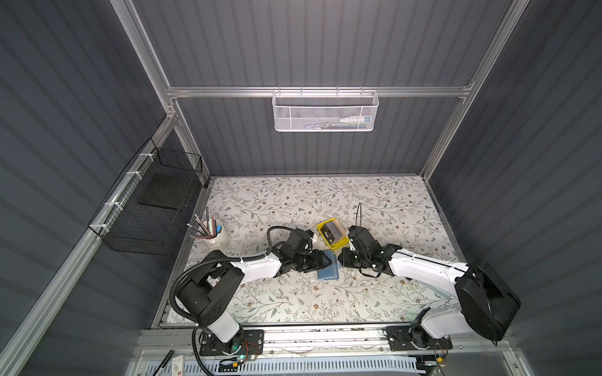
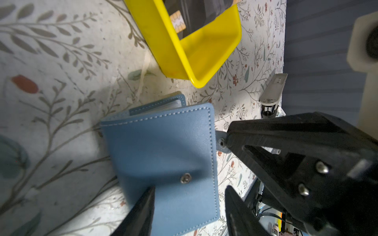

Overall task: Insert credit cards into a card holder
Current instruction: Close the card holder at the center of the table.

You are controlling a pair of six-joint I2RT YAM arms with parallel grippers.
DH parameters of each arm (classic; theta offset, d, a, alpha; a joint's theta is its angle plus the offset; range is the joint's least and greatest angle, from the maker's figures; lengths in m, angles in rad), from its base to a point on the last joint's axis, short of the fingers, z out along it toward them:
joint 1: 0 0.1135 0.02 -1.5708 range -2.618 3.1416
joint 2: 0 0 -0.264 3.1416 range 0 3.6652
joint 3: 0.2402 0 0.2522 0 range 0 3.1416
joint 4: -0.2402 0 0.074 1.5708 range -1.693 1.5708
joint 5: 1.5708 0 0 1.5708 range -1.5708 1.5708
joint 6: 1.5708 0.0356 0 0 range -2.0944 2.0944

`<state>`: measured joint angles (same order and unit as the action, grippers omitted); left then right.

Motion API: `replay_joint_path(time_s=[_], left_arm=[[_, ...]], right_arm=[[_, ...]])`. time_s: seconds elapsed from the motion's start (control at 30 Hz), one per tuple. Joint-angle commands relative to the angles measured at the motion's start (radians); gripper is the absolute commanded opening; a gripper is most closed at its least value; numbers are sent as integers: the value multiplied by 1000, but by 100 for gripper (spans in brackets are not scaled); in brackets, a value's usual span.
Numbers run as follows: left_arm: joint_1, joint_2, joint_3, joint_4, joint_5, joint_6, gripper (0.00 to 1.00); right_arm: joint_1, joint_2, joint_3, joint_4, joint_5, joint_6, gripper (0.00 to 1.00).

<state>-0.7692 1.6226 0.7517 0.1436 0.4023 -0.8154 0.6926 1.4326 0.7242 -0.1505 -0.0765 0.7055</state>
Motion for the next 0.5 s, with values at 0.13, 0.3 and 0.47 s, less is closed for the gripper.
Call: replay_joint_path(time_s=[0.13,0.3,0.47], left_arm=[[-10,27,19,-61,-54,14,50],[-16,35,31,-97,-65,22,48],[-23,45,45,-129,-118,30,47]], right_arm=[[-4,-12,7,-24,-9,-13,19],[-5,-9,3,-26,-10,-13,18],[-5,-10,1,-29,-9,-12,16]])
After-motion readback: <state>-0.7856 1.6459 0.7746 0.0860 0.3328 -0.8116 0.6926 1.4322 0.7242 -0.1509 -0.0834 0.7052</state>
